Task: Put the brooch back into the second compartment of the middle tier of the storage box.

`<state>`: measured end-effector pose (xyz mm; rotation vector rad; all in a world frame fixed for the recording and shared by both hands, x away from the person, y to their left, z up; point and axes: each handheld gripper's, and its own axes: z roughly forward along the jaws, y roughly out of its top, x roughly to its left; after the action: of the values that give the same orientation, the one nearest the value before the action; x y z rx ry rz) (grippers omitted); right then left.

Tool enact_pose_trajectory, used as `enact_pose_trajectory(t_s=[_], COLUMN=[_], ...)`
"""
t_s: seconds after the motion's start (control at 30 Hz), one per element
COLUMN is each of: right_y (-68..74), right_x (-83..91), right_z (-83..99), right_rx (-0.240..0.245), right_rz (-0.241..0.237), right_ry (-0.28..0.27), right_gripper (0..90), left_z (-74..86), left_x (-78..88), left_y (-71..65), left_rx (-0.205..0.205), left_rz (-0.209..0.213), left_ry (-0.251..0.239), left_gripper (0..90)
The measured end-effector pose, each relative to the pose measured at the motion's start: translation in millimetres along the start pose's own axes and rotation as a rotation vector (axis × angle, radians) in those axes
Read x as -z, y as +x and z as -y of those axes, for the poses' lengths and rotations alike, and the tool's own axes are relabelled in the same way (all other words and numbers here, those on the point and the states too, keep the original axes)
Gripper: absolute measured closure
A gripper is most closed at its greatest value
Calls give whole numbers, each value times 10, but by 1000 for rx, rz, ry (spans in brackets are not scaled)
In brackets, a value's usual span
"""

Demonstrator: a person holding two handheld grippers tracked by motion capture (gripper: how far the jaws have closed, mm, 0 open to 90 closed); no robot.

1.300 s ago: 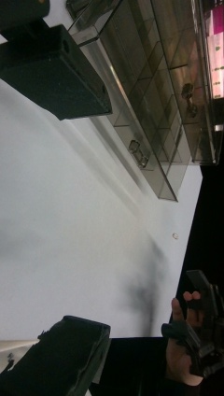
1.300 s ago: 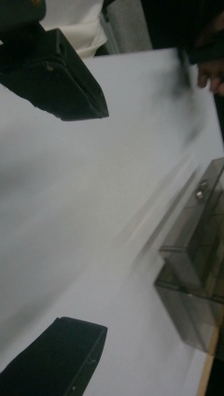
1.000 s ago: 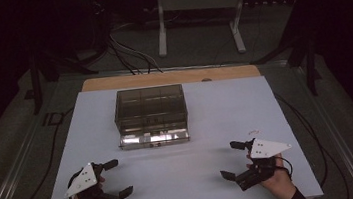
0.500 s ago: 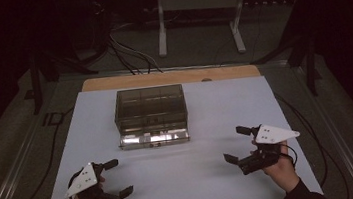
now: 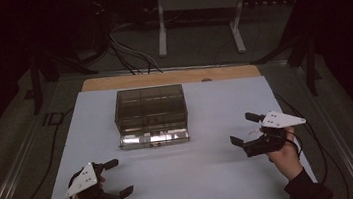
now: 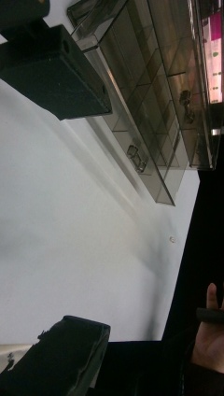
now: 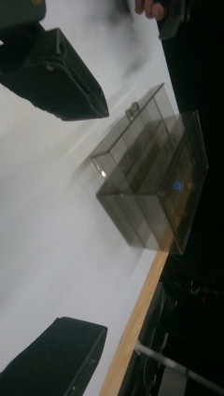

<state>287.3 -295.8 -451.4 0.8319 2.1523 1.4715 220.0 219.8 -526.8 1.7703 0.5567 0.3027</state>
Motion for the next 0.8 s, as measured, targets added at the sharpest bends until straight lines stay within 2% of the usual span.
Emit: enact_pose_trajectory(t_s=[0.37,0.5,0.73,0.8], right_y=[-236,-341,-502,-567], right_x=[35,37,7,-12], right_z=[22,55,143,197], right_rx=[-32,-65,-75,-94], right_rz=[62,80,110,112], right_ry=[11,20,67,92], right_gripper=[0,0,0,0], left_z=[-3,-7,-5,-4], left_x=[2,3,-1,-2], left_y=[-3,-4,-3,-5], left_rx=[0,-2,0,-1], left_rz=[2,2,4,4], left_ry=[-4,-5,-4,1], left_gripper=[6,6,6,6])
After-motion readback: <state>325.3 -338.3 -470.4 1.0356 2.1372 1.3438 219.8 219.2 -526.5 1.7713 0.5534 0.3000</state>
